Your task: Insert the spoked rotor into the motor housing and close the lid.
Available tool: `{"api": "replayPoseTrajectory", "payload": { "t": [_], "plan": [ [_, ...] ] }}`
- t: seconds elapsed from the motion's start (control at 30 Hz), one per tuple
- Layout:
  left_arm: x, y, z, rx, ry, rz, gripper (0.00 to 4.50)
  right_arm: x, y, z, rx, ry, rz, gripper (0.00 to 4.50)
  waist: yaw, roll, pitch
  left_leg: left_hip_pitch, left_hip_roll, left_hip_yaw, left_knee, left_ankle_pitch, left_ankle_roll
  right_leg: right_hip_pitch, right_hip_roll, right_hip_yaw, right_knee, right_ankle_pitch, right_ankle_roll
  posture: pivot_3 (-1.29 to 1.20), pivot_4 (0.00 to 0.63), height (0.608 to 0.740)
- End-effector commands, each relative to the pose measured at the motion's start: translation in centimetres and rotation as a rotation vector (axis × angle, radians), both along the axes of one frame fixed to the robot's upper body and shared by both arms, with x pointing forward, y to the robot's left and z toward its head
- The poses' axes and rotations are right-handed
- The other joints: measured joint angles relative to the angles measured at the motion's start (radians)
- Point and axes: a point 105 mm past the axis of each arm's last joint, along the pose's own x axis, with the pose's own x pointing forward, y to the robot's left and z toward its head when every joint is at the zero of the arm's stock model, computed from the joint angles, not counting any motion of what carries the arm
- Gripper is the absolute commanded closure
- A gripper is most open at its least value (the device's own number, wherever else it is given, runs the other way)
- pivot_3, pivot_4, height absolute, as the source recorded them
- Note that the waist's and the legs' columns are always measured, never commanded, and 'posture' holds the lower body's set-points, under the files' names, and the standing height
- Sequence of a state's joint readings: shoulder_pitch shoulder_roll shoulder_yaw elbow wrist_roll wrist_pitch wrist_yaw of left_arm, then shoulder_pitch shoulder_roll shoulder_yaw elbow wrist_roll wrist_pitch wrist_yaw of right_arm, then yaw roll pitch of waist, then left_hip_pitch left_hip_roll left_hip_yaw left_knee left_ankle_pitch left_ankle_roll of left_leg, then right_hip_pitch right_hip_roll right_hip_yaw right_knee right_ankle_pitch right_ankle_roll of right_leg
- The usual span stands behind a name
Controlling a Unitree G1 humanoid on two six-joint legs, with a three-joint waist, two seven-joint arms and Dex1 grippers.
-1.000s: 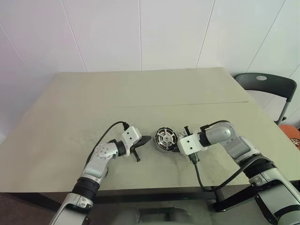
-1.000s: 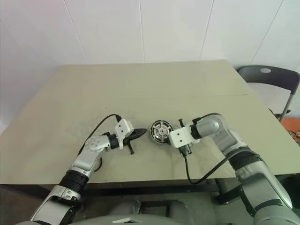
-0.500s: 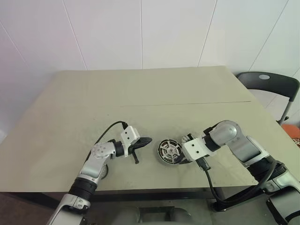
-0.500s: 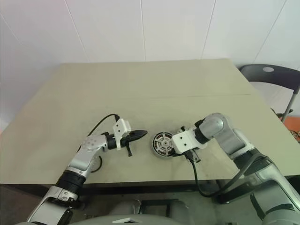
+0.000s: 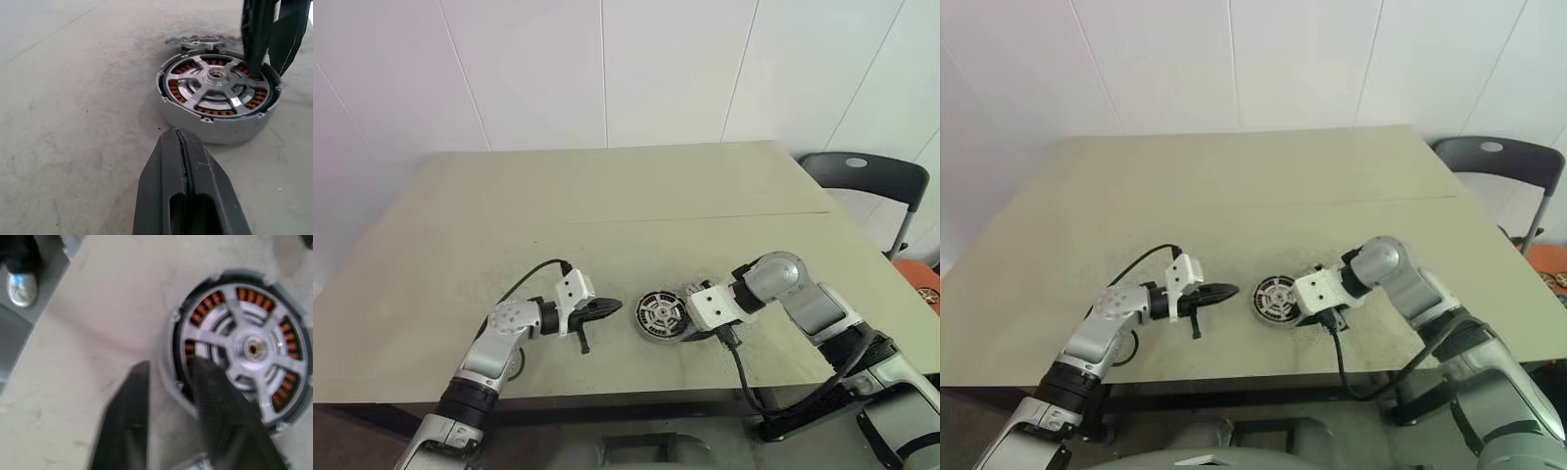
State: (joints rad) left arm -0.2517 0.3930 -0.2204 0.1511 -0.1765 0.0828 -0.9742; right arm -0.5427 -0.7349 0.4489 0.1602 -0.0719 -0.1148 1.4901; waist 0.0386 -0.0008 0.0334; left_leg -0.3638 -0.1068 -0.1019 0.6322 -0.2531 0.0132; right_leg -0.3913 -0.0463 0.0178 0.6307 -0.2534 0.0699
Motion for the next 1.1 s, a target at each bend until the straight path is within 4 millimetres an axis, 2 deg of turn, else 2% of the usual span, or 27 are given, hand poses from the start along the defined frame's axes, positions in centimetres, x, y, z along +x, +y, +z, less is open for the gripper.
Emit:
{"api": "replayPoseTrajectory", "payload": {
  "t": [0.03,0.07,0.27,0.4,0.57,0.67,0.77,0.87,0.9,1.1],
  "plan": [
    [0.6,-0.4,0.8,0.012,-0.053,-0.006,4.50,0.6,0.1,0.8,0.031,0.003,-0.046,1.97,-0.001,0.000,0.000,0.000,0.000,0.000,0.000,0.000,0.000,0.000,0.000,0.000,0.000,0.000,0.000,0.00,0.000,0.740],
    [0.7,-0.5,0.7,0.014,-0.054,-0.005,4.50,0.5,0.1,1.2,0.041,0.026,-0.051,1.70,-0.001,0.000,0.000,0.000,0.000,0.000,0.000,0.000,0.000,-0.001,0.000,0.000,0.000,0.001,-0.001,0.00,0.000,0.740],
    [0.8,-0.7,0.3,0.024,-0.056,-0.004,4.50,-0.3,0.9,4.5,0.270,0.229,-0.183,1.70,0.003,0.000,0.000,-0.006,0.000,0.000,0.000,0.001,0.001,-0.007,0.000,0.000,0.000,0.002,0.000,0.00,0.000,0.740],
    [0.7,-0.7,0.0,0.032,-0.054,-0.006,4.50,0.7,0.1,5.0,0.414,0.355,-0.425,1.70,0.007,0.000,0.000,-0.012,0.000,0.000,0.000,0.000,0.001,-0.013,-0.001,0.000,0.000,0.004,0.003,0.00,0.000,0.740],
    [0.5,-0.7,-0.3,0.032,-0.047,-0.004,4.50,-1.4,-1.6,6.0,0.584,0.774,-0.667,1.70,0.027,0.000,0.000,-0.013,0.000,0.000,-0.001,-0.001,0.000,-0.013,-0.002,0.000,-0.001,0.003,0.002,0.00,0.000,0.740],
    [0.4,-0.9,-0.4,0.029,-0.045,-0.003,4.50,-2.6,-2.6,6.0,0.621,0.970,-0.778,1.70,0.029,0.000,0.000,-0.013,0.000,0.000,0.000,-0.001,0.000,-0.013,-0.002,0.000,-0.001,0.003,0.001,0.00,0.000,0.740],
    [0.3,-1.1,-0.6,0.030,-0.048,0.000,4.50,-3.8,-3.3,6.4,0.670,1.101,-0.826,1.15,0.030,0.000,0.000,-0.013,0.000,0.000,0.000,-0.001,0.000,-0.012,-0.002,0.000,-0.001,0.002,-0.001,0.00,0.000,0.740],
    [0.2,-1.1,-0.9,0.035,-0.052,0.006,4.50,-4.7,-4.0,7.2,0.722,1.194,-0.833,0.27,0.026,0.000,0.000,-0.013,0.000,0.001,0.000,-0.001,0.001,-0.013,-0.002,0.000,-0.001,0.002,0.000,0.00,0.000,0.740],
    [0.2,-1.2,-0.9,0.035,-0.054,0.007,4.50,-5.2,-4.4,7.0,0.720,1.235,-0.851,0.04,0.027,0.000,0.000,-0.013,0.000,0.001,0.000,-0.001,0.001,-0.012,-0.002,0.000,-0.001,0.003,0.002,0.00,0.000,0.740],
    [0.3,-1.4,-0.8,0.033,-0.064,0.010,4.50,-5.8,-5.6,3.2,0.647,1.362,-1.119,0.04,0.026,0.000,0.000,-0.012,0.000,0.001,0.001,-0.001,0.001,-0.012,-0.002,0.000,-0.001,0.003,0.002,0.00,0.000,0.740]
  ]
}}
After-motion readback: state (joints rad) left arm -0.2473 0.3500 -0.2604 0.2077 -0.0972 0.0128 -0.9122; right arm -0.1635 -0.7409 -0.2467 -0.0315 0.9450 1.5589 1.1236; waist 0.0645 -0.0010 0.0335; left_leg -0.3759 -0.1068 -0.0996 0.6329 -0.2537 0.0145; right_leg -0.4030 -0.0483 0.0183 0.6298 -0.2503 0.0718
